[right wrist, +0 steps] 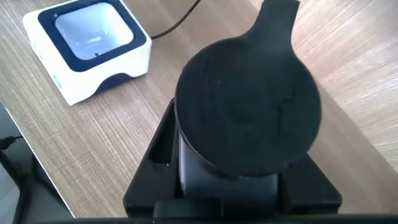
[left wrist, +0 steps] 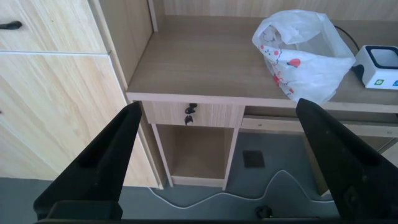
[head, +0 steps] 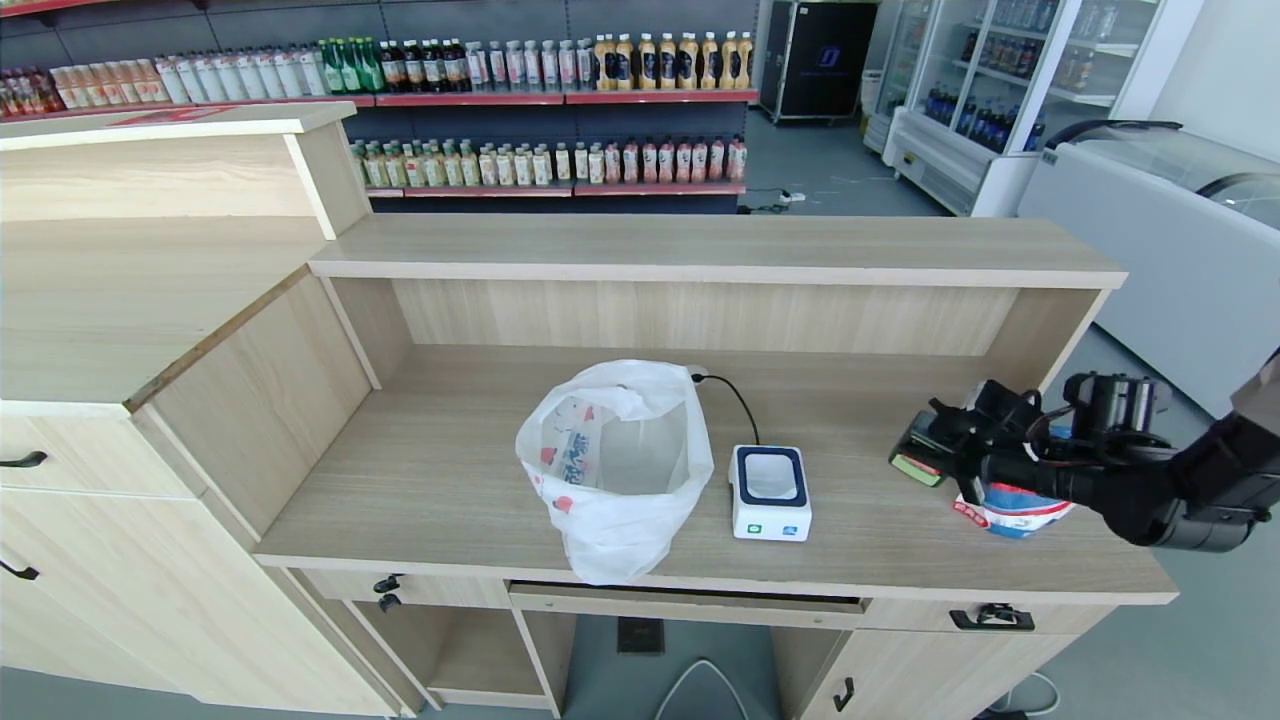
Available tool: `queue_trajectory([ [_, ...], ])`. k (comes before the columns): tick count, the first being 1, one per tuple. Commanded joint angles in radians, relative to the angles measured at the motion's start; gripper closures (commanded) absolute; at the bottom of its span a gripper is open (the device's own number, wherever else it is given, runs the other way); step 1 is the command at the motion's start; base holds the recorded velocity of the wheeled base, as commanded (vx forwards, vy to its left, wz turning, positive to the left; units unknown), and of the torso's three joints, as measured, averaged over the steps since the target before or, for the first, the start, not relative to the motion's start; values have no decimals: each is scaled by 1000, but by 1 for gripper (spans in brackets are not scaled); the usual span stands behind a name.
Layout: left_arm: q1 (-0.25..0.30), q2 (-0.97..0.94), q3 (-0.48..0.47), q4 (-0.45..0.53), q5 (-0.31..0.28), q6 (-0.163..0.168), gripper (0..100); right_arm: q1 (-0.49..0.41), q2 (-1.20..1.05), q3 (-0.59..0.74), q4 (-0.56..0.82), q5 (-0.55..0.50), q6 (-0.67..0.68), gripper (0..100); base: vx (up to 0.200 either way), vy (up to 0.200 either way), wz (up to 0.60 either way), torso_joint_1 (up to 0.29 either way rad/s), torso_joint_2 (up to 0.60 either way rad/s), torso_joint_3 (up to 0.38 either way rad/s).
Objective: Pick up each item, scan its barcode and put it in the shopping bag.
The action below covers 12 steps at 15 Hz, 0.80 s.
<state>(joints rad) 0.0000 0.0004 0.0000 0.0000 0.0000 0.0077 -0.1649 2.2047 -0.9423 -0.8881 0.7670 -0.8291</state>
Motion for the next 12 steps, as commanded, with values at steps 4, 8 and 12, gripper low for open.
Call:
queue_trajectory([
  [4, 0, 0, 0, 0, 0, 0, 0, -50, -505, 226, -52, 5, -96, 100, 0, 0, 0, 0, 0, 0],
  [8, 0, 0, 0, 0, 0, 0, 0, 54, -672, 312, -40, 153, -752, 100, 0, 0, 0, 0, 0, 0],
  [12, 0, 0, 0, 0, 0, 0, 0, 384, -723, 382, -61, 166, -1193, 100, 0, 0, 0, 0, 0, 0],
])
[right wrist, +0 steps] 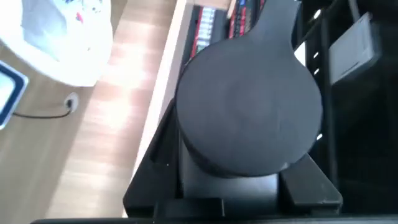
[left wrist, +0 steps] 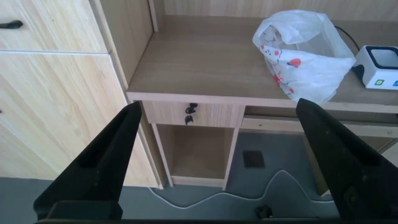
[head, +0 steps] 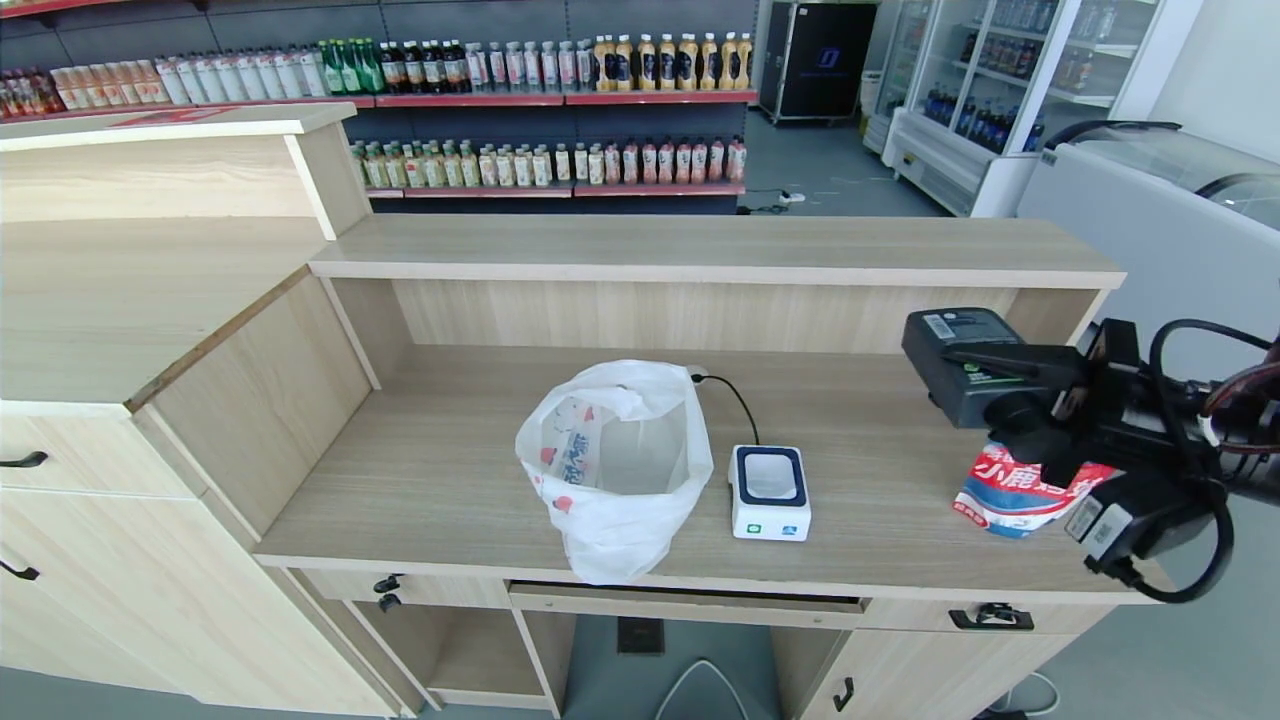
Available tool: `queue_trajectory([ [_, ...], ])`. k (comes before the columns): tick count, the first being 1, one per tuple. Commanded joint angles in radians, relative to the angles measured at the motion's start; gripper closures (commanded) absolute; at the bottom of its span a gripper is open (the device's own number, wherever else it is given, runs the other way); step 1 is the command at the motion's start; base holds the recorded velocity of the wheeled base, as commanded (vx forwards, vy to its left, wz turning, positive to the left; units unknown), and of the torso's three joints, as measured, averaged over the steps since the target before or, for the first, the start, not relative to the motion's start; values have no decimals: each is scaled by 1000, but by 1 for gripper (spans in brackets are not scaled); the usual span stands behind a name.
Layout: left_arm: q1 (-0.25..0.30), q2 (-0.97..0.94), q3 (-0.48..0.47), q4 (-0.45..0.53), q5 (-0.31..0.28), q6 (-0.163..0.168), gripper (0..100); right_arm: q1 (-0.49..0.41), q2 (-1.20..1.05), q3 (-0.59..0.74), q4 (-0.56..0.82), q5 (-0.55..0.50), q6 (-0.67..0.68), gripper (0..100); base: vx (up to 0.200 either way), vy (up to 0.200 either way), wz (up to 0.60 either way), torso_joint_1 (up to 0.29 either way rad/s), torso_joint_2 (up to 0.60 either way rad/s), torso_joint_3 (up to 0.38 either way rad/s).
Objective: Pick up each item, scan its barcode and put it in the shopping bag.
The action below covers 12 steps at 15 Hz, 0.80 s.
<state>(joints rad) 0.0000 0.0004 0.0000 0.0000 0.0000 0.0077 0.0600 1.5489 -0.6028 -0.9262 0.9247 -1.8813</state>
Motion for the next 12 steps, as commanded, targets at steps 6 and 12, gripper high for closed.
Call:
queue_trajectory([
  [6, 0, 0, 0, 0, 0, 0, 0, 451, -98, 103, -45, 6, -453, 100, 0, 0, 0, 0, 0, 0],
  [12, 0, 0, 0, 0, 0, 0, 0, 440, -320, 121, -42, 17, -444, 100, 0, 0, 0, 0, 0, 0],
])
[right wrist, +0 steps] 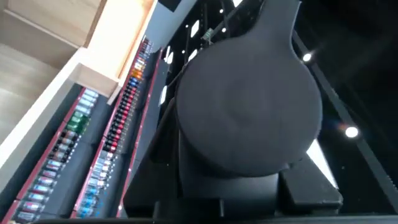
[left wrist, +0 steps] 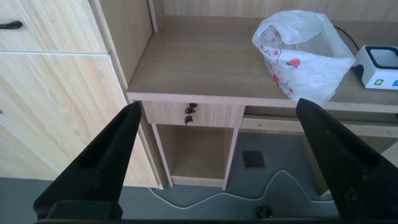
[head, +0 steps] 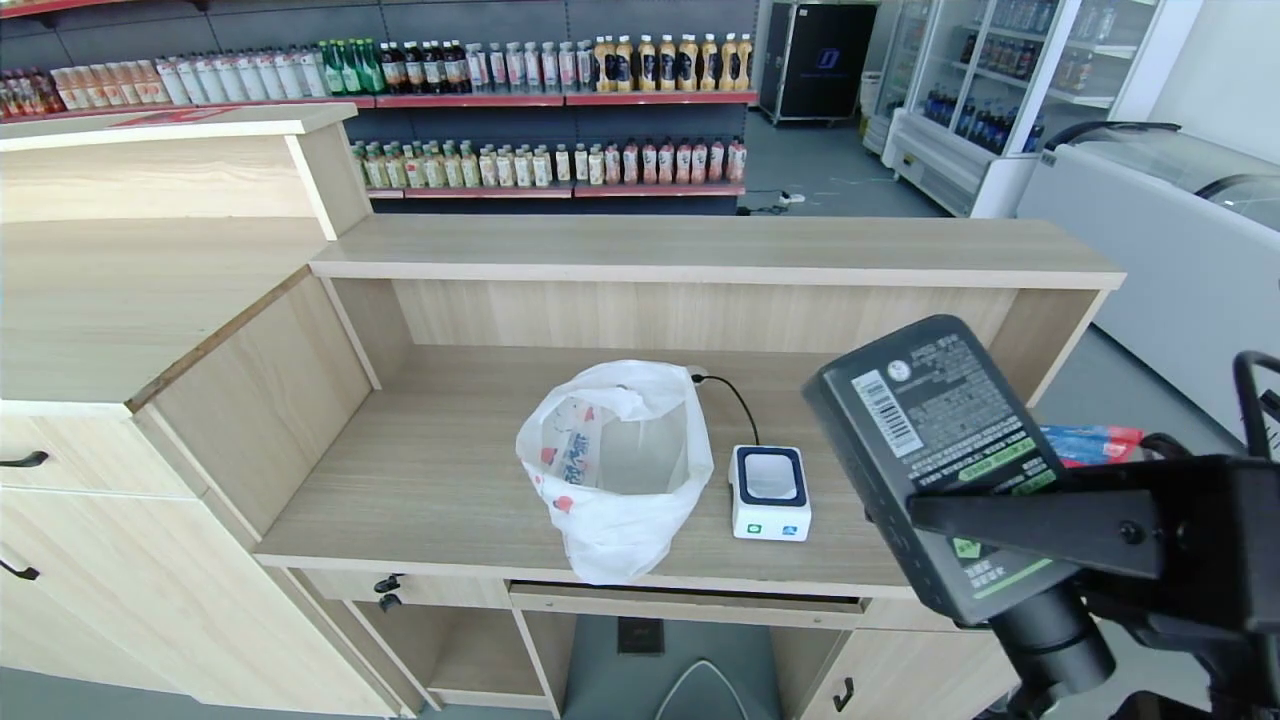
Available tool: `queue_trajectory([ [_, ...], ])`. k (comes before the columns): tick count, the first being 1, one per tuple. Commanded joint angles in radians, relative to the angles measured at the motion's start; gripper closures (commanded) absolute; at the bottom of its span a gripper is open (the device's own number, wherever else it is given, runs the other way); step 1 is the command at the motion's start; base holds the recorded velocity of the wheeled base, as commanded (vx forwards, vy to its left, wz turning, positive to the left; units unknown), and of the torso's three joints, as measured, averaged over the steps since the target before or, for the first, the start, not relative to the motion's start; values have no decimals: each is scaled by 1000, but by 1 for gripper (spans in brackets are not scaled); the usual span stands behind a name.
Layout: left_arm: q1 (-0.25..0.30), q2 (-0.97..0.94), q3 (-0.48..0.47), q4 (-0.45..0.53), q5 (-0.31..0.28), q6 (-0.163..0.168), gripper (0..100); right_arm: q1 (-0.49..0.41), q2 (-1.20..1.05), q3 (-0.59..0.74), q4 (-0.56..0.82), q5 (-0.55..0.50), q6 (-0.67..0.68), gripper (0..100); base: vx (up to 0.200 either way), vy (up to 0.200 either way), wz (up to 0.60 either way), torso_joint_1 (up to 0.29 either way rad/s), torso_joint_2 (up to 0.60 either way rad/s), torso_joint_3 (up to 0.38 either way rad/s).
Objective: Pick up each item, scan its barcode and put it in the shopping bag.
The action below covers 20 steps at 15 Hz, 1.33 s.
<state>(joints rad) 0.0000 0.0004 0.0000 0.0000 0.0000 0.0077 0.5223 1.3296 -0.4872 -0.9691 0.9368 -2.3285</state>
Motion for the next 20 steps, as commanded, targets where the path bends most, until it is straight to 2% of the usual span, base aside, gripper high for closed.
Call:
queue_trajectory([
  [1, 0, 0, 0, 0, 0, 0, 0, -28, -112, 13, 3, 10, -9, 100, 0, 0, 0, 0, 0, 0],
  [5, 0, 0, 0, 0, 0, 0, 0, -50, -168, 21, 13, 73, -72, 100, 0, 0, 0, 0, 0, 0],
  [8, 0, 0, 0, 0, 0, 0, 0, -50, -184, 24, 145, 126, -138, 100, 0, 0, 0, 0, 0, 0],
  [12, 0, 0, 0, 0, 0, 0, 0, -47, -208, 24, 257, 154, -175, 100, 0, 0, 0, 0, 0, 0],
  [20, 0, 0, 0, 0, 0, 0, 0, -39, -230, 22, 325, 160, -176, 100, 0, 0, 0, 0, 0, 0],
])
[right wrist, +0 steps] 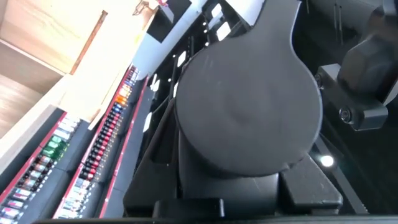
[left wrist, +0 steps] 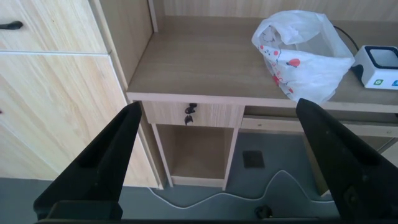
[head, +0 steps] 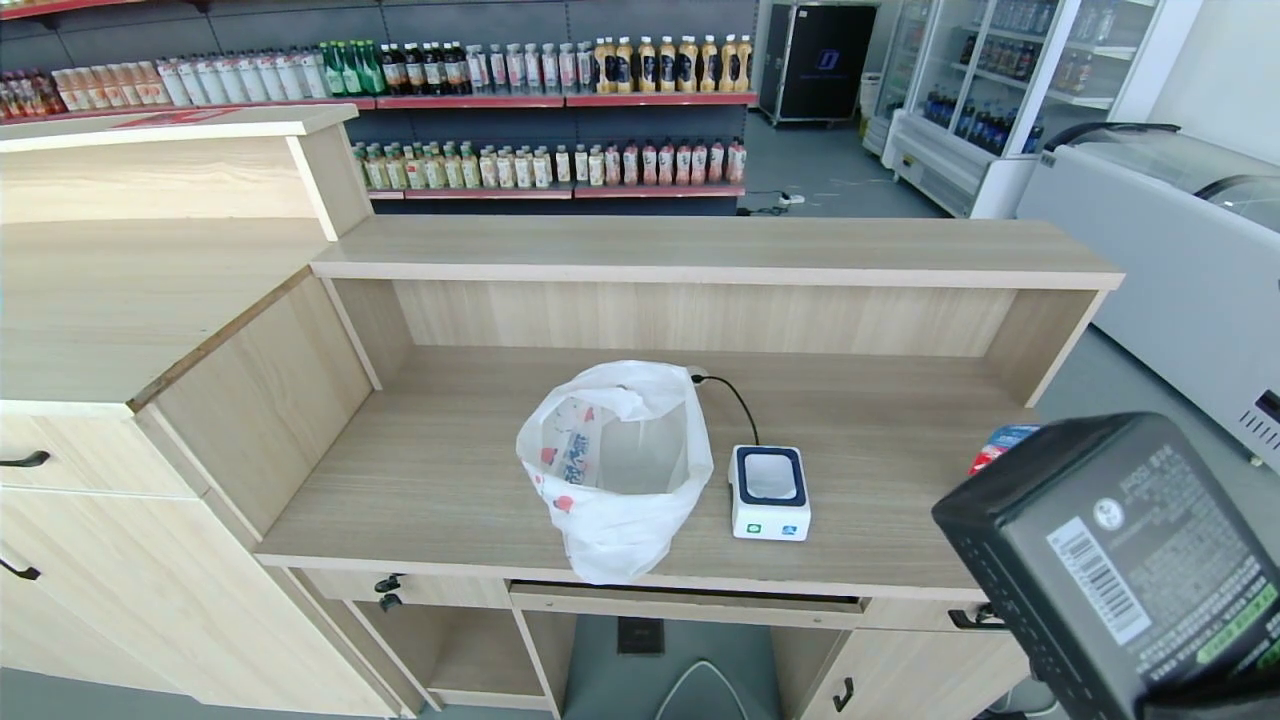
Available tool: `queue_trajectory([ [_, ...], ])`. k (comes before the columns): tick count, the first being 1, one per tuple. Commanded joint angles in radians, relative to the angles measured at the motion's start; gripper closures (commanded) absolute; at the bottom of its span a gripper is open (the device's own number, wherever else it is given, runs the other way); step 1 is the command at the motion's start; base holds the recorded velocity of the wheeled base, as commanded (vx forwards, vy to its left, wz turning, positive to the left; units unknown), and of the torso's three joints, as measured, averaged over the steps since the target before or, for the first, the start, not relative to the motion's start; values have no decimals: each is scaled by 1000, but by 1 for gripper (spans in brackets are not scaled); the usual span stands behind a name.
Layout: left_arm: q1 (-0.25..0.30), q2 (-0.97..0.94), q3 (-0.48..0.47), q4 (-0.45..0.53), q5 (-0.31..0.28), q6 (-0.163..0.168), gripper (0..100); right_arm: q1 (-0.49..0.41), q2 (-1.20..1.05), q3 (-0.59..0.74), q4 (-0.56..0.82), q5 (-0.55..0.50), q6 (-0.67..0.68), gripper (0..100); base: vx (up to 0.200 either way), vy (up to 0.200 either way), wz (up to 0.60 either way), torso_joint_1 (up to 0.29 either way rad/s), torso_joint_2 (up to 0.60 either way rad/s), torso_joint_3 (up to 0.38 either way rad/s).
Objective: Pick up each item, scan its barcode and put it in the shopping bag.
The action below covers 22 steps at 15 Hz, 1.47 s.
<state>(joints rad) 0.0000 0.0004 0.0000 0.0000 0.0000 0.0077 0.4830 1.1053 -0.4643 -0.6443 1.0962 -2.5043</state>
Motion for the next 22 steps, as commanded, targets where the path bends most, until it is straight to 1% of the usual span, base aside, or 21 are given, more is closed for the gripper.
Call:
queue_trajectory([
  [1, 0, 0, 0, 0, 0, 0, 0, 0, -12, -1, 2, 7, 1, 100, 0, 0, 0, 0, 0, 0],
  [5, 0, 0, 0, 0, 0, 0, 0, -3, -50, -1, 2, 42, 4, 100, 0, 0, 0, 0, 0, 0],
  [11, 0, 0, 0, 0, 0, 0, 0, -15, -62, 1, 25, 54, -5, 100, 0, 0, 0, 0, 0, 0],
  [12, 0, 0, 0, 0, 0, 0, 0, -15, -58, -1, 32, 54, 1, 100, 0, 0, 0, 0, 0, 0],
  [13, 0, 0, 0, 0, 0, 0, 0, -20, -45, -4, 71, 51, 30, 100, 0, 0, 0, 0, 0, 0],
  [14, 0, 0, 0, 0, 0, 0, 0, -81, -36, -13, 123, 8, 105, 100, 0, 0, 0, 0, 0, 0],
  [15, 0, 0, 0, 0, 0, 0, 0, -190, -44, -28, 141, -88, 217, 100, 0, 0, 0, 0, 0, 0],
  [16, 0, 0, 0, 0, 0, 0, 0, -274, -48, -39, 140, -179, 406, 100, 0, 0, 0, 0, 0, 0],
  [17, 0, 0, 0, 0, 0, 0, 0, -369, -51, -40, 123, -237, 617, 100, 0, 0, 0, 0, 0, 0],
  [18, 0, 0, 0, 0, 0, 0, 0, -472, -59, -39, 94, -266, 783, 100, 0, 0, 0, 0, 0, 0],
  [19, 0, 0, 0, 0, 0, 0, 0, -561, -51, -39, 72, -302, 920, 100, 0, 0, 0, 0, 0, 0],
  [20, 0, 0, 0, 0, 0, 0, 0, -633, -38, -37, 69, -338, 1009, 100, 0, 0, 0, 0, 0, 0],
  [21, 0, 0, 0, 0, 0, 0, 0, -673, -21, -39, 67, -387, 1078, 100, 0, 0, 0, 0, 0, 0],
  [22, 0, 0, 0, 0, 0, 0, 0, -713, 2, -33, 69, -539, 1262, 100, 0, 0, 0, 0, 0, 0],
])
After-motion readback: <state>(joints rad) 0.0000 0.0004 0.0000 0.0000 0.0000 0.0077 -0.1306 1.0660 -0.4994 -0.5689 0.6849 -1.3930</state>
